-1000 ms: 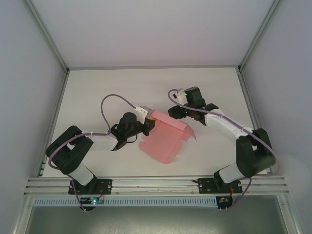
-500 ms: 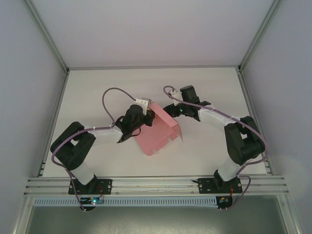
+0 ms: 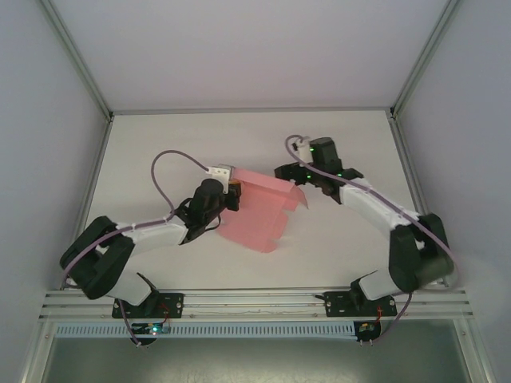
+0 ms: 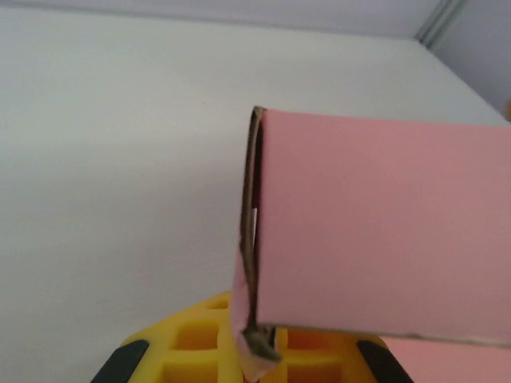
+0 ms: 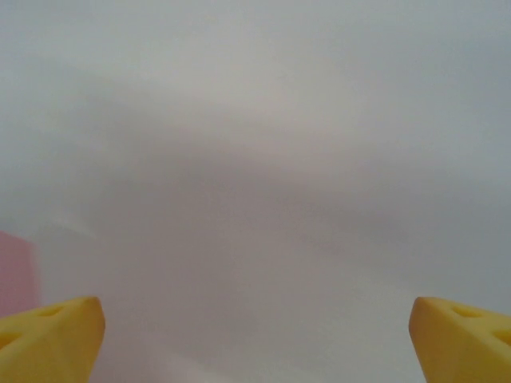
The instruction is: Assemble paper box
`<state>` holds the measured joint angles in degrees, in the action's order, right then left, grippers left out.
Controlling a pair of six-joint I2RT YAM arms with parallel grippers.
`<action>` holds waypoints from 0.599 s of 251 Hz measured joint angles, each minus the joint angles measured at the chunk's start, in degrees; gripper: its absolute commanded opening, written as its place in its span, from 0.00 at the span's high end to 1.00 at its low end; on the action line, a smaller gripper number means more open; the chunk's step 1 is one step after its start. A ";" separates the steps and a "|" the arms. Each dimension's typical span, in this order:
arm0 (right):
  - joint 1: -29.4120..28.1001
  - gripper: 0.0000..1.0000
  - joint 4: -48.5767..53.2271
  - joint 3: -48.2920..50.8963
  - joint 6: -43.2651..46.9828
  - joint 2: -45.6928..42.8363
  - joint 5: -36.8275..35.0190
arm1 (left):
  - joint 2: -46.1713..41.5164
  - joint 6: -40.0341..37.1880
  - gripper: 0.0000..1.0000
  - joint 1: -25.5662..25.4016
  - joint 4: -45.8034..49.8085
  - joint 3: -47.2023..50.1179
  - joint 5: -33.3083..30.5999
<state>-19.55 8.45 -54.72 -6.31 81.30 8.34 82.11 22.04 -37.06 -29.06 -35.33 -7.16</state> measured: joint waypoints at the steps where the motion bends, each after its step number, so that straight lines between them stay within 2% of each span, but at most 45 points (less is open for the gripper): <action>1: 0.13 0.02 0.04 0.09 -0.02 -0.31 -0.13 | -0.20 0.02 1.00 0.00 0.02 0.04 -0.17; 43: 3.82 0.02 2.99 4.46 -0.26 -13.11 -5.16 | -5.90 -0.15 1.00 0.02 2.05 0.57 -8.15; 94: 3.61 0.02 0.00 6.93 -1.79 -26.01 -0.35 | -6.47 -1.07 1.00 0.02 5.16 0.66 -12.31; 120: 1.84 0.02 -3.28 6.91 -2.95 -27.17 3.48 | -6.45 -1.27 1.00 0.02 5.33 0.74 -12.85; 150: -2.93 0.02 -3.19 5.25 -2.34 -22.56 4.59 | -5.90 -1.49 1.00 0.02 5.31 0.72 -12.83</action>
<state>-22.48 5.26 -49.47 -8.64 58.74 12.93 76.20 20.56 -37.04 -23.75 -34.61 -19.99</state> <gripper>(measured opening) 0.982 0.078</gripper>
